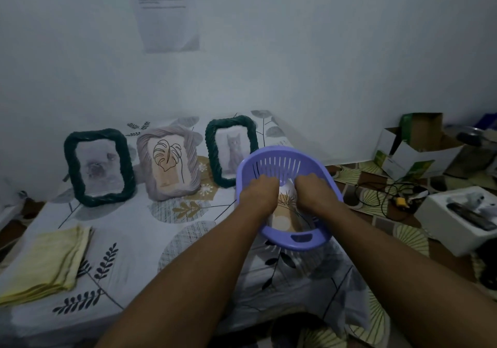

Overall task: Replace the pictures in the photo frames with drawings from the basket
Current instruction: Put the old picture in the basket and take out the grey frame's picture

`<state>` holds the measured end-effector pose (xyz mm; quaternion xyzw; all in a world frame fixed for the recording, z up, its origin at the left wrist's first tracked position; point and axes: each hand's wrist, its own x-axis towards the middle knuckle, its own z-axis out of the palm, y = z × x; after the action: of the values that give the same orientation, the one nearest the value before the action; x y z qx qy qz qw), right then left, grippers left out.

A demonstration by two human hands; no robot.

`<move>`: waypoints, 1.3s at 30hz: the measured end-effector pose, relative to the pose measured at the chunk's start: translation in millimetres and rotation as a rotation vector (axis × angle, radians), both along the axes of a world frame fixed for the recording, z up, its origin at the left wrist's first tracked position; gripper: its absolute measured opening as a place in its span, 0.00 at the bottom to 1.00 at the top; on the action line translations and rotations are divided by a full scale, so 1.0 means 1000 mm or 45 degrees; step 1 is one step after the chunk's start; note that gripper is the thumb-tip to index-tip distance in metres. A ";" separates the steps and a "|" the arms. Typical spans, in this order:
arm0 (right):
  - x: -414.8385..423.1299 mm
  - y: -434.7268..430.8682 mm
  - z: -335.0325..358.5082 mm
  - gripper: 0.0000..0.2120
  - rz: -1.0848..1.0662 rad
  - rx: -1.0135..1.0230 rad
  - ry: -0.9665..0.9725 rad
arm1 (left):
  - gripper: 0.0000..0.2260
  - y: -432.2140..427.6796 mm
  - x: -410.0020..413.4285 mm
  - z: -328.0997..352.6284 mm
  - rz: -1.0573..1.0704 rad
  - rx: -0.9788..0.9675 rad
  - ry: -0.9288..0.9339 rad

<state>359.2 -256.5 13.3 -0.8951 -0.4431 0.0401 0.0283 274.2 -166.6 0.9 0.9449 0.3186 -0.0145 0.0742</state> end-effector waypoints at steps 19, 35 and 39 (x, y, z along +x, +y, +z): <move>0.006 -0.016 0.009 0.13 0.174 0.306 -0.067 | 0.15 0.010 -0.034 0.007 -0.099 0.024 -0.672; -0.004 -0.056 -0.004 0.11 0.160 0.704 -0.101 | 0.17 -0.008 -0.066 -0.005 0.112 -0.321 -0.862; -0.009 -0.063 -0.006 0.19 -0.001 0.581 0.053 | 0.21 -0.023 -0.073 -0.006 0.270 -0.452 -0.966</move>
<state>349.8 -319.6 7.0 -0.8647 -0.4395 -0.0427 0.2392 201.3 -189.7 -5.4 0.8179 0.3566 0.2870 0.3486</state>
